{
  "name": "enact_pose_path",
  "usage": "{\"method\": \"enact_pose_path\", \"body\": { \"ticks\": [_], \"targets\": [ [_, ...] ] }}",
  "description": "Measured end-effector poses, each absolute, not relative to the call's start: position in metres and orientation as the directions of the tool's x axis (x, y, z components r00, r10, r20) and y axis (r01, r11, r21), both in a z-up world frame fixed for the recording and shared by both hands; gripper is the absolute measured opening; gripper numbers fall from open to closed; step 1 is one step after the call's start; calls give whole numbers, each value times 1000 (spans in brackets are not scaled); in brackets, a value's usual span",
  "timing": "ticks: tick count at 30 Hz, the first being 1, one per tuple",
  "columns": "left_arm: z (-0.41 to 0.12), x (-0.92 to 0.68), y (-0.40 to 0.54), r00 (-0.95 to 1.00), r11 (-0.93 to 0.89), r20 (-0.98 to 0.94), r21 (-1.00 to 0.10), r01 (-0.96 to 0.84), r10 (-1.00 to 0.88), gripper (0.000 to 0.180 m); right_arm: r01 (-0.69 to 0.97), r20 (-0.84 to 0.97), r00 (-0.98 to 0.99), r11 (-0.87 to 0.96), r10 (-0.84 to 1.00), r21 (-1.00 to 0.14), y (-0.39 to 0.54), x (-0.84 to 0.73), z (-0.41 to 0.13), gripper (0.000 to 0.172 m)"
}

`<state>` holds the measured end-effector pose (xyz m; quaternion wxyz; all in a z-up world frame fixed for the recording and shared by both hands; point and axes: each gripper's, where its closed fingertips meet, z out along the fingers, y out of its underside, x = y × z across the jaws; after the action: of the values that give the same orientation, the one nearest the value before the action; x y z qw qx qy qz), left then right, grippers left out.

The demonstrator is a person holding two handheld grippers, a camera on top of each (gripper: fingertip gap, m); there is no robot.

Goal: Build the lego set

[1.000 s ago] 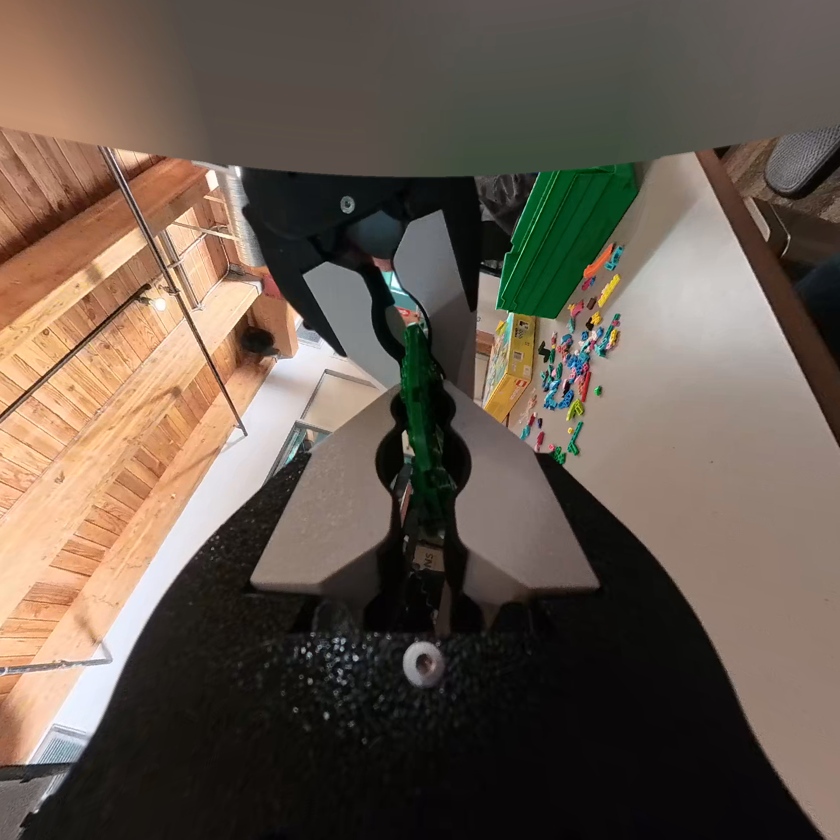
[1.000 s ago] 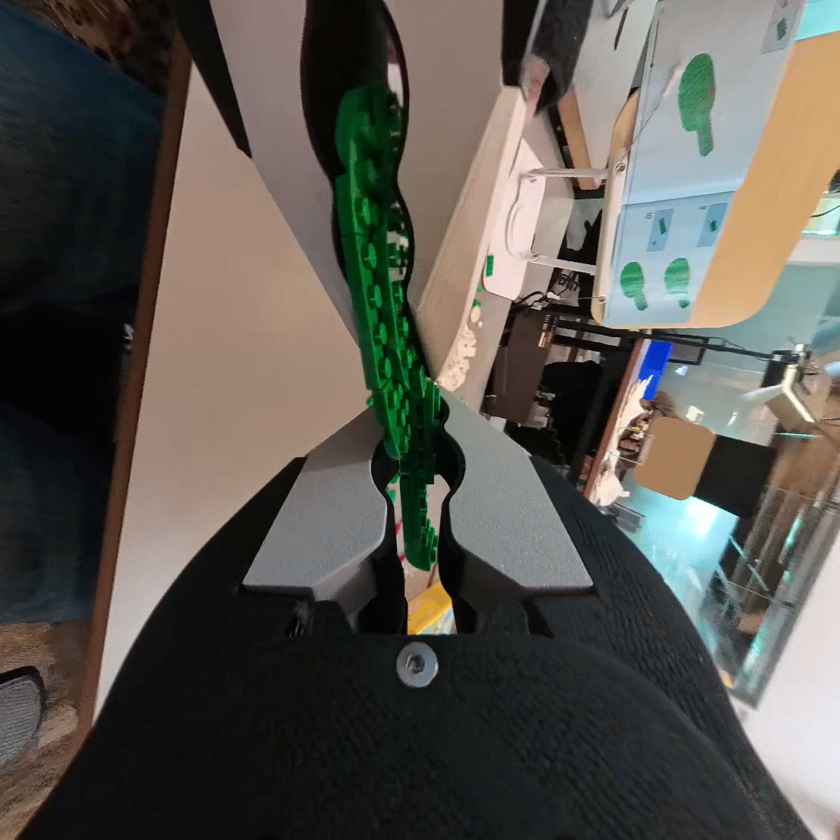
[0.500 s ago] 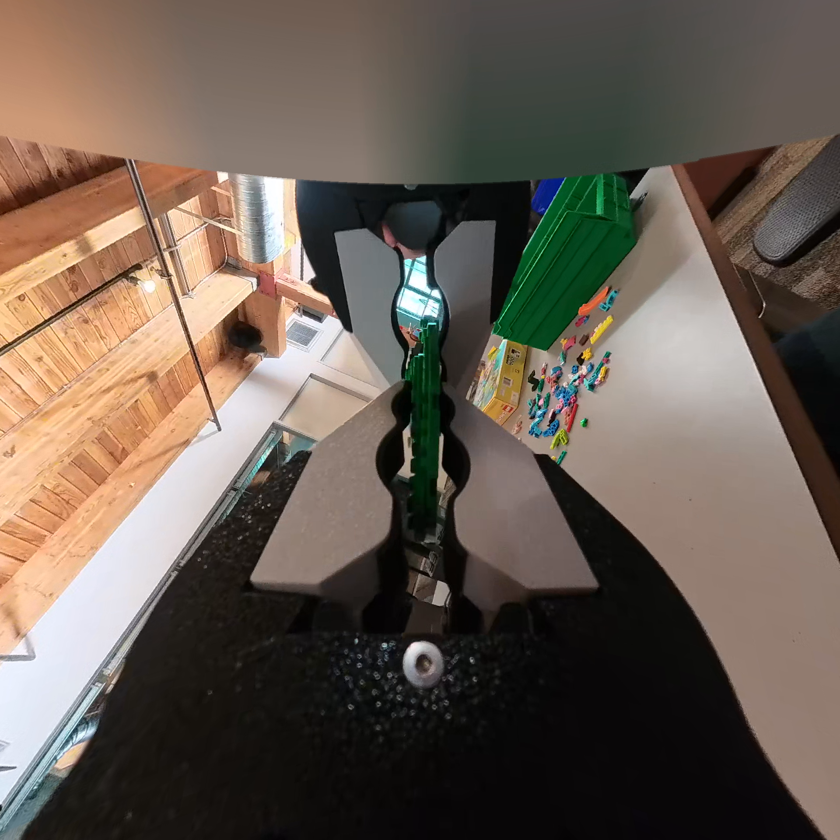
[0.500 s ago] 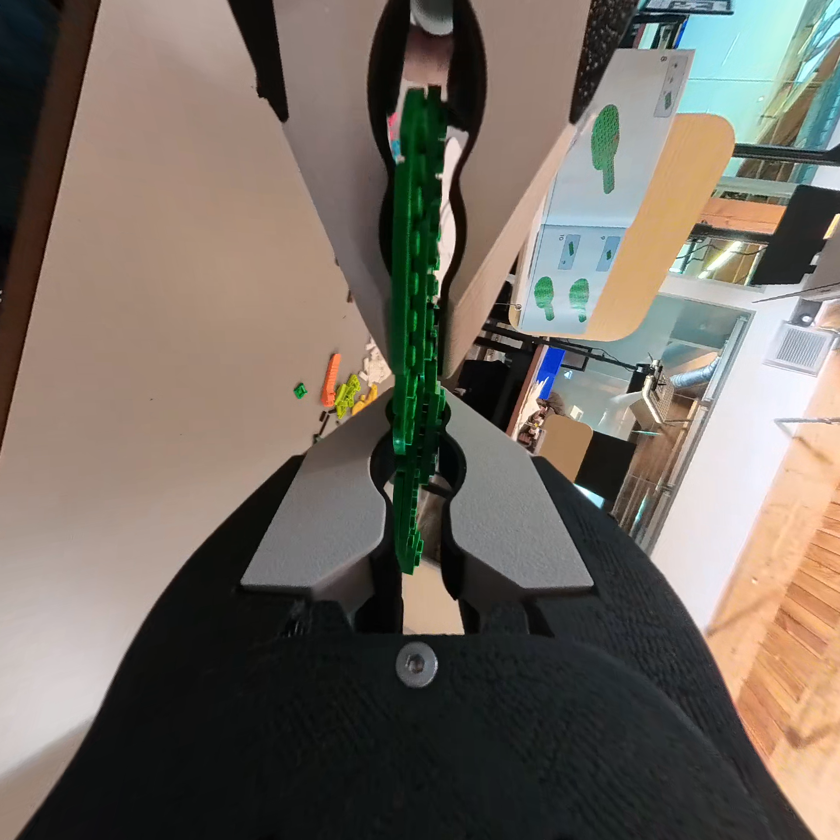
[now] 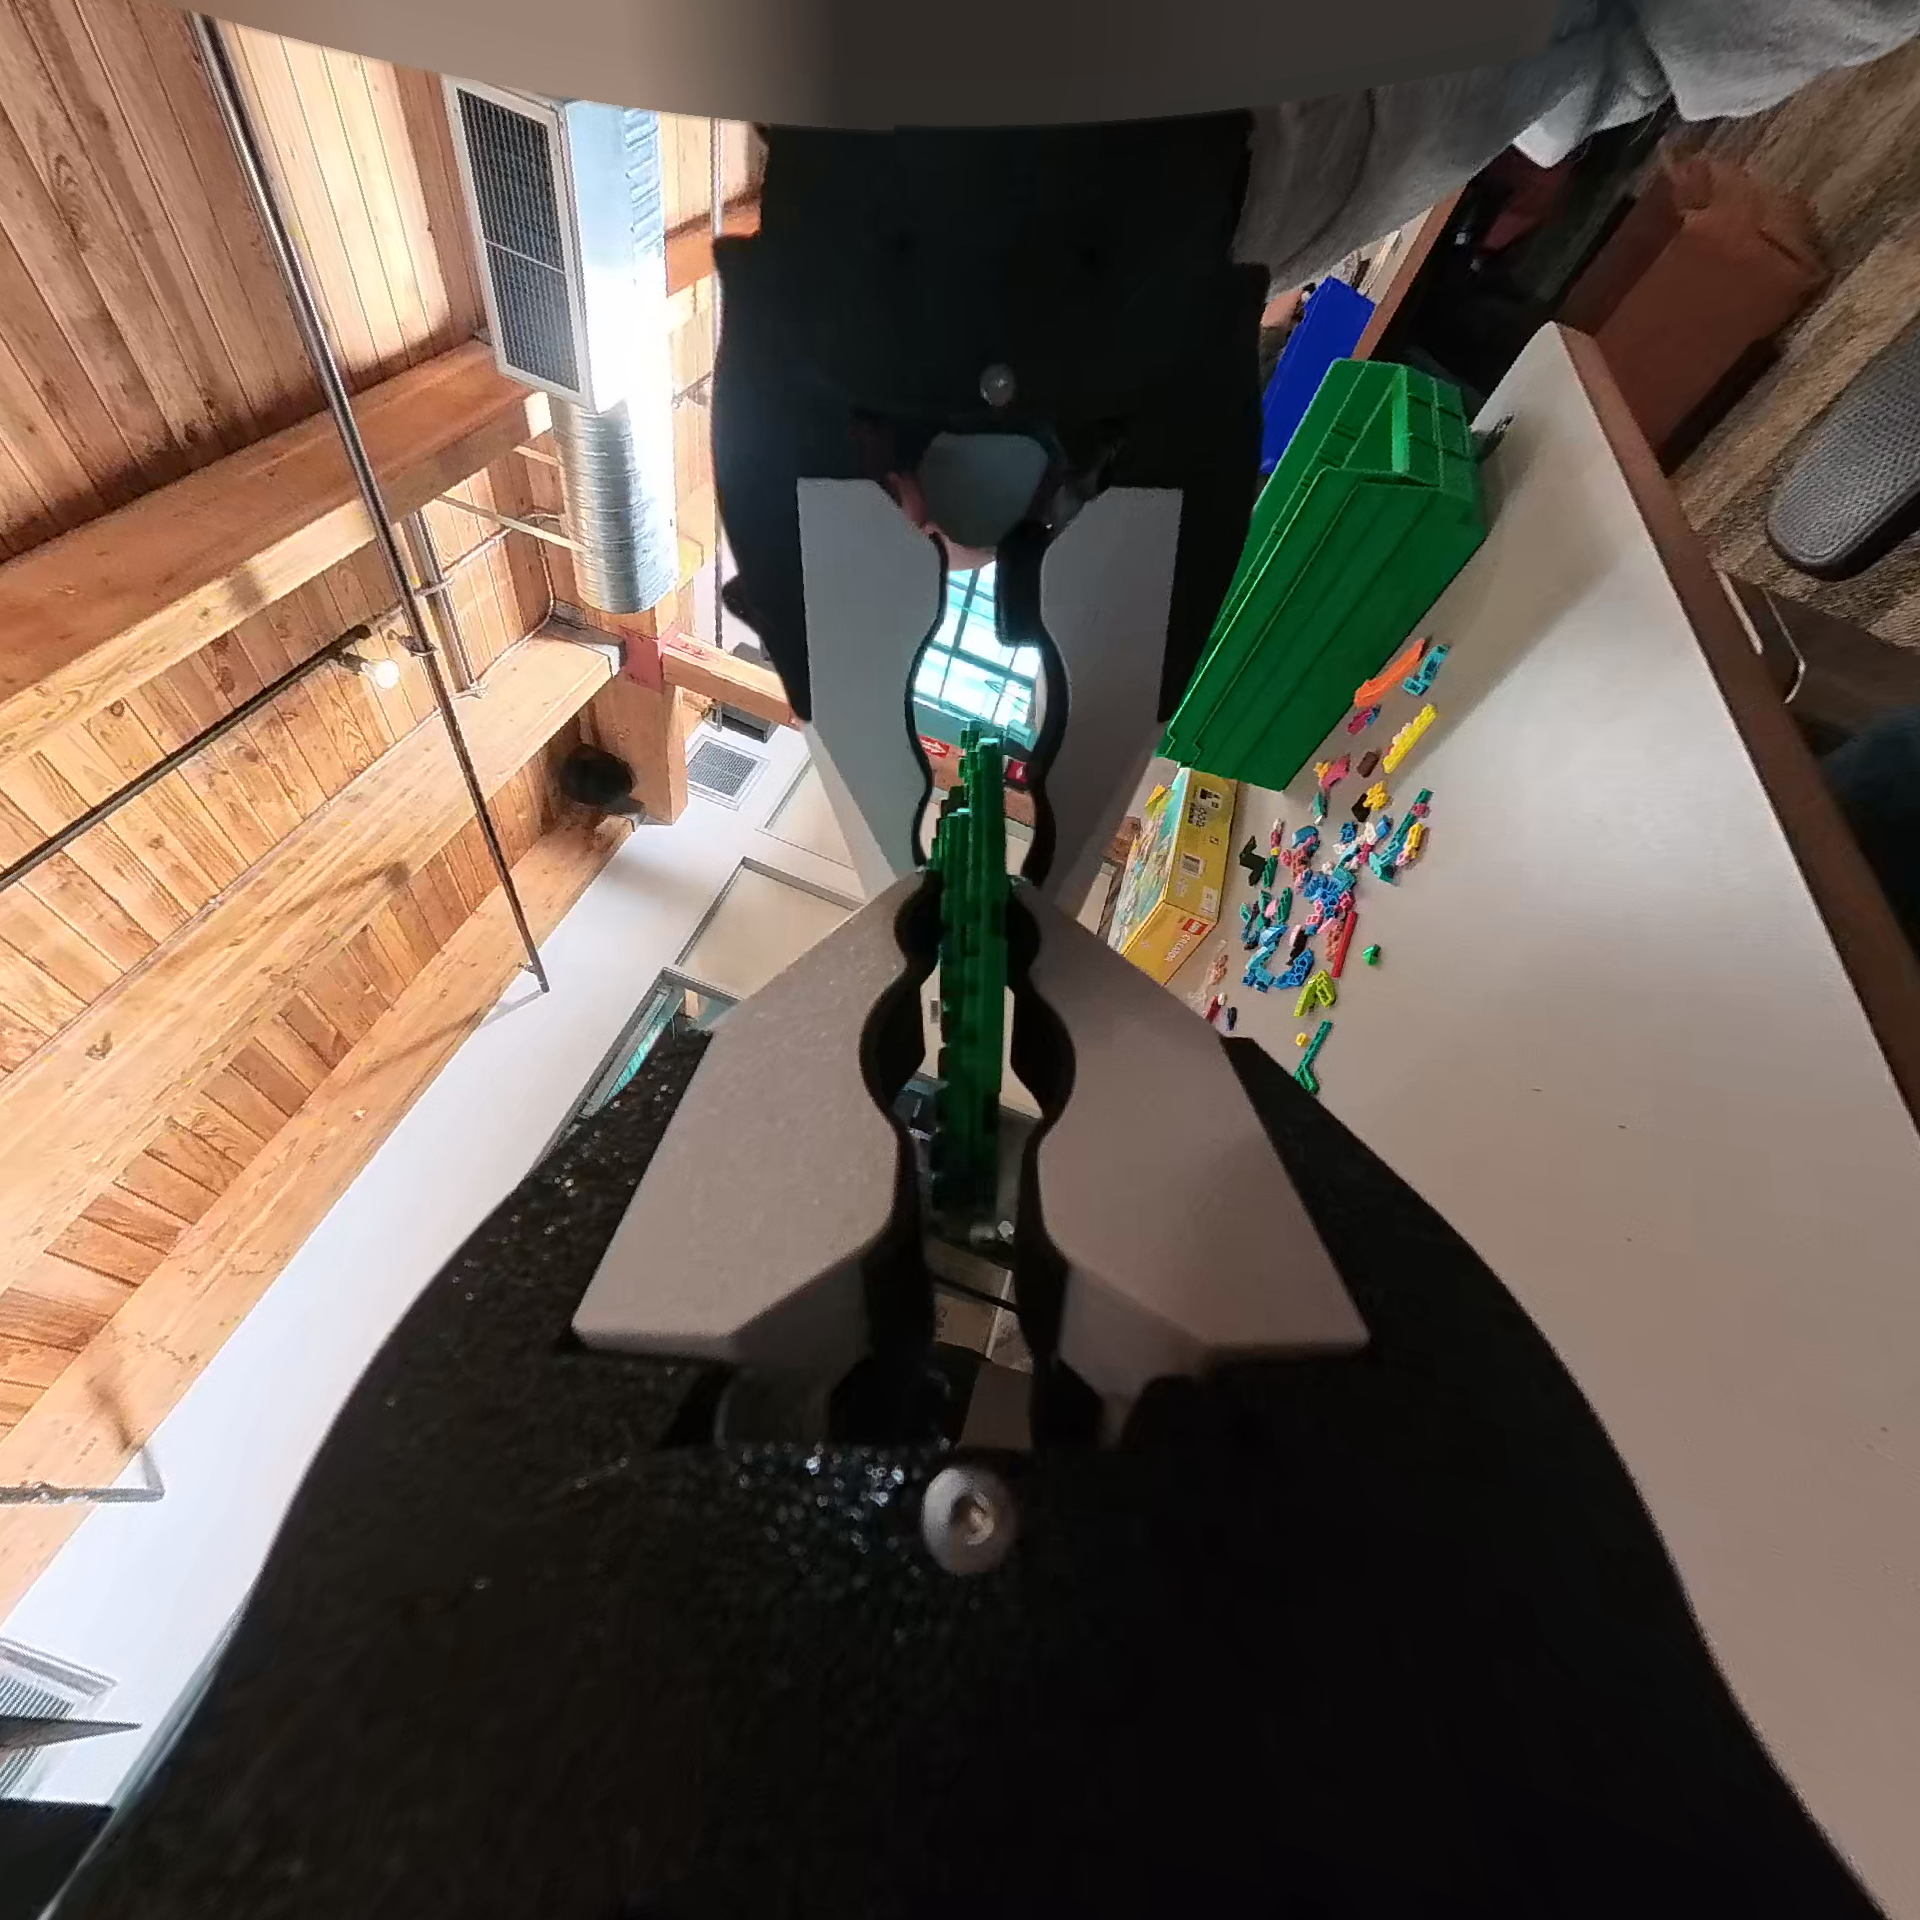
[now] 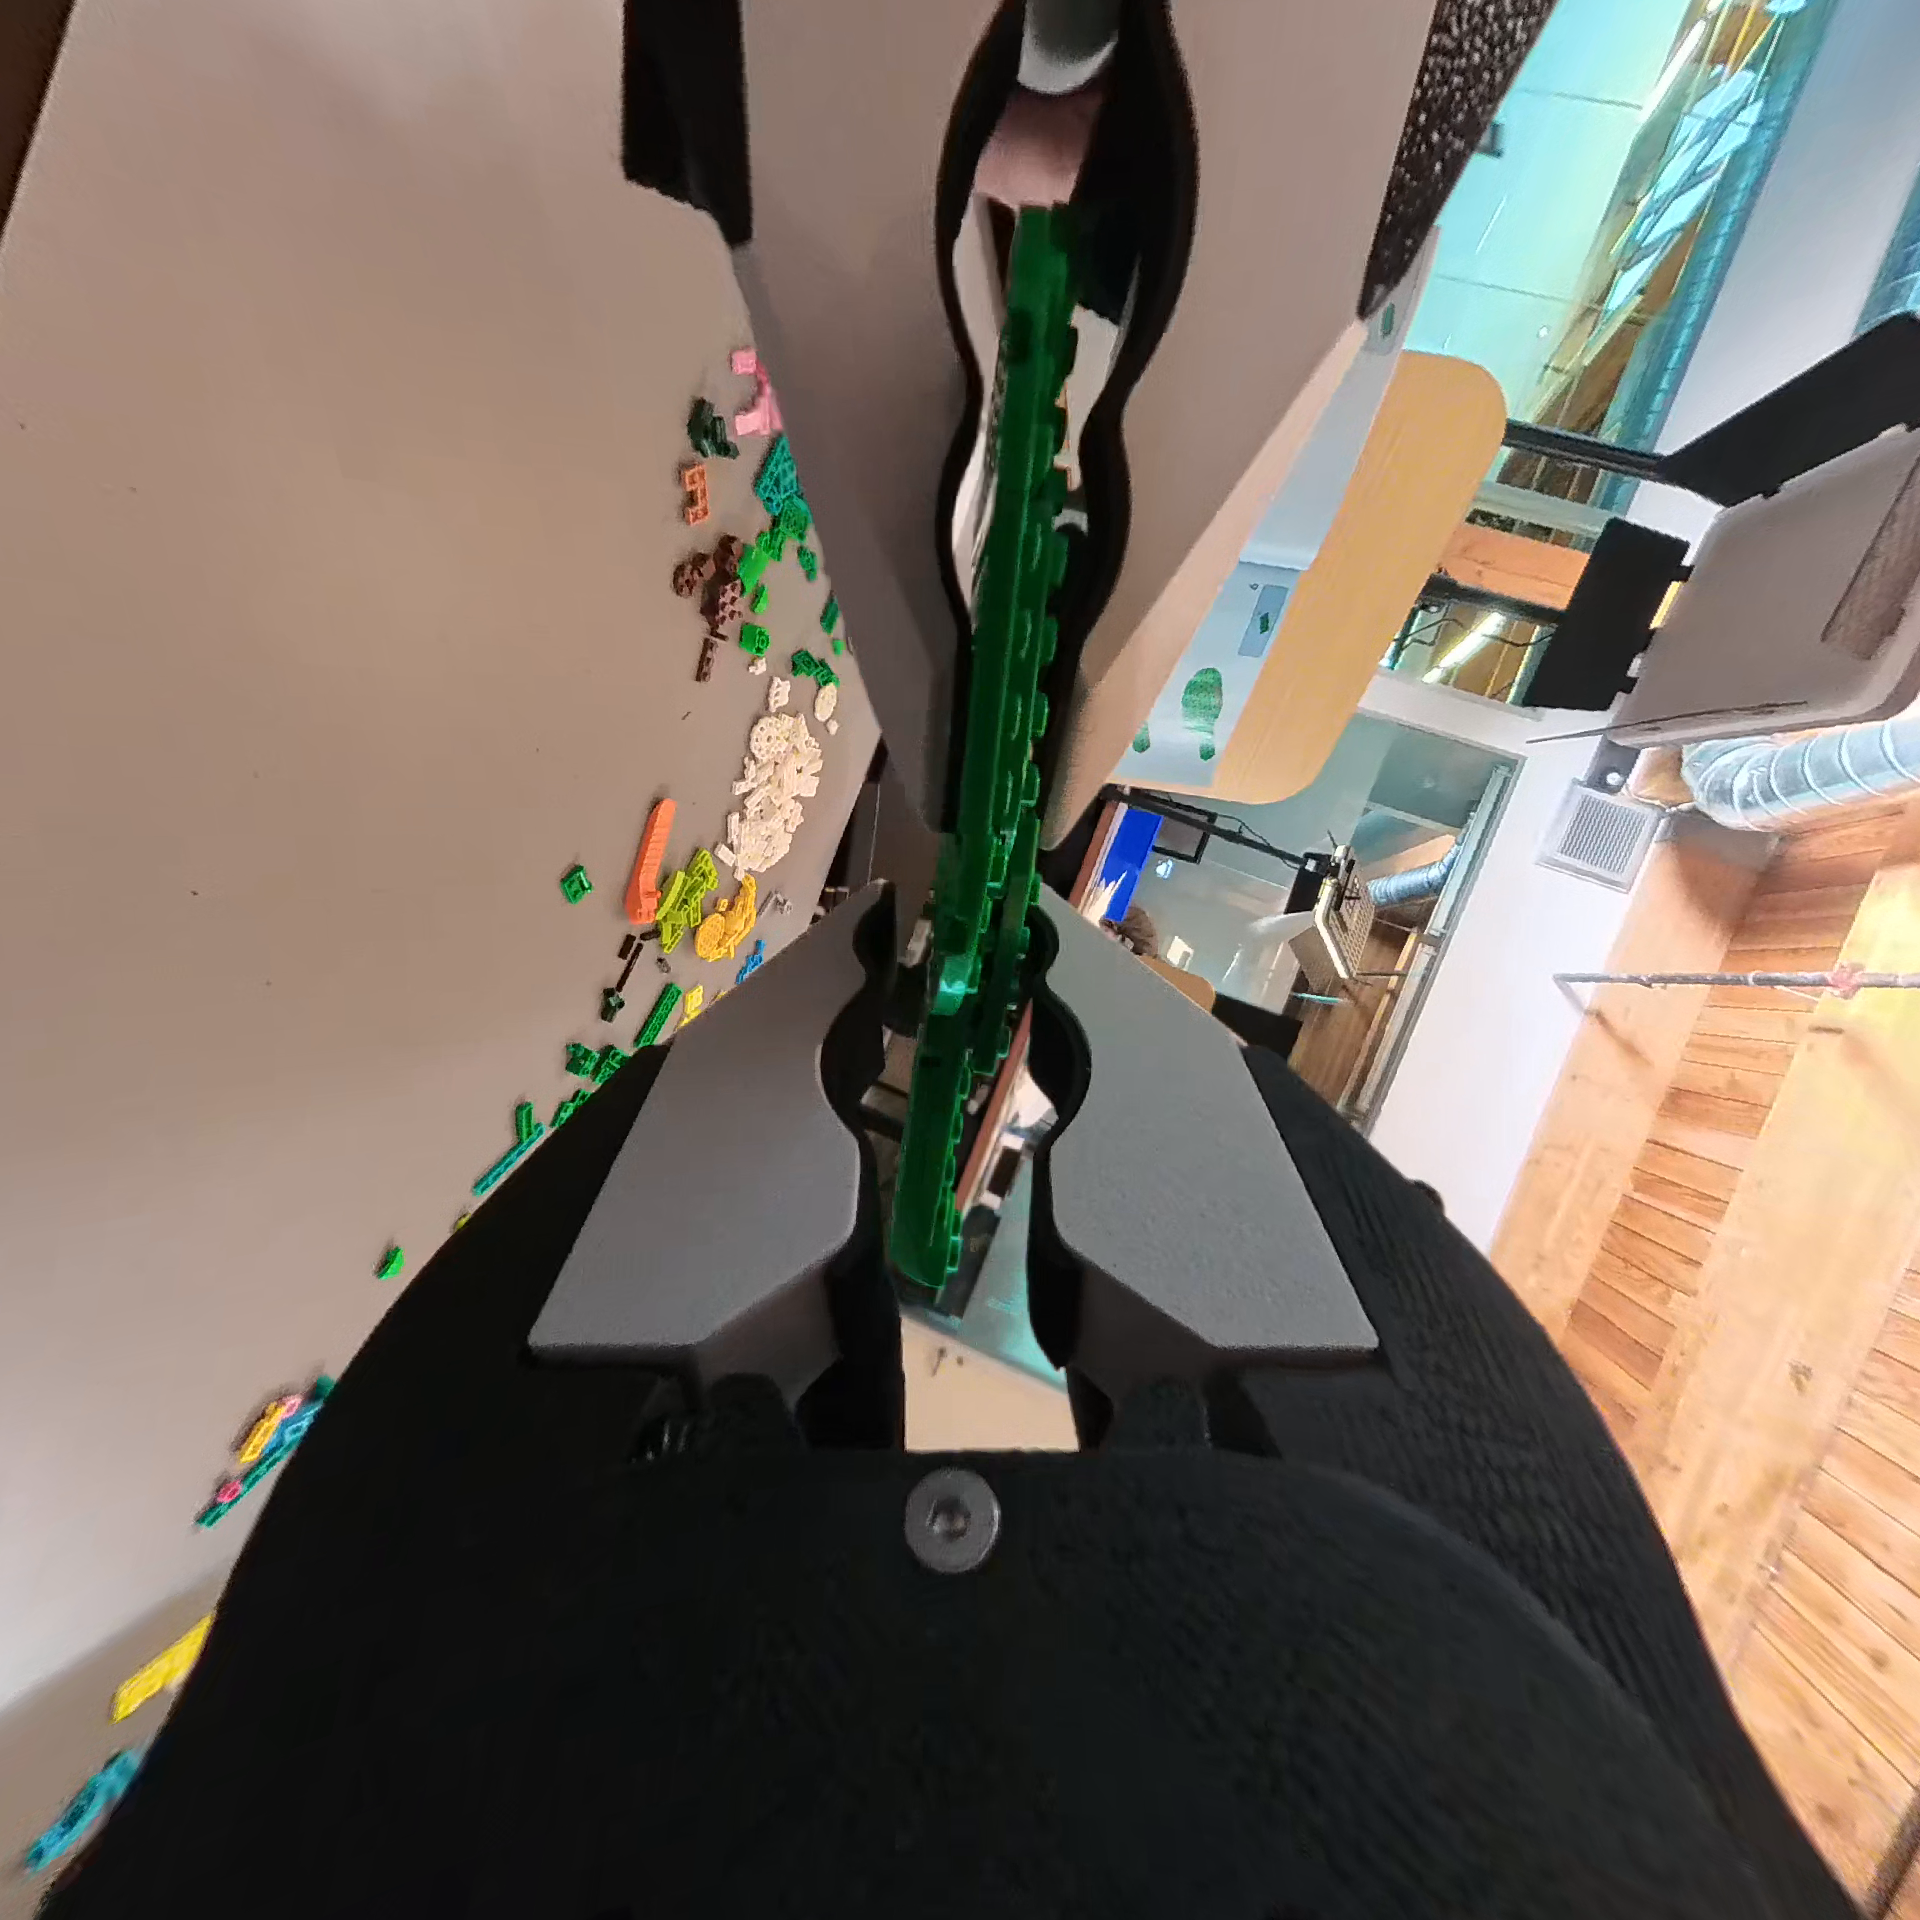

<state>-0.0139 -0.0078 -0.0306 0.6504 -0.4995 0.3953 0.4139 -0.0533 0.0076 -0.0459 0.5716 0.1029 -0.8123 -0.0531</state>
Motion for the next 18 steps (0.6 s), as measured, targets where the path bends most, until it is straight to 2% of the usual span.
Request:
{"method": "enact_pose_path", "body": {
  "ticks": [10,18],
  "targets": [
    [-27,-9,-15,322,172,-937,-298,-939,135,7,-190,938,-255,963,-236,191,-3,-44,-37,15],
    [-30,-8,-12,253,120,-956,-236,-964,146,7,-155,923,-223,946,-314,285,0,-49,-42,20]
  ]
}}
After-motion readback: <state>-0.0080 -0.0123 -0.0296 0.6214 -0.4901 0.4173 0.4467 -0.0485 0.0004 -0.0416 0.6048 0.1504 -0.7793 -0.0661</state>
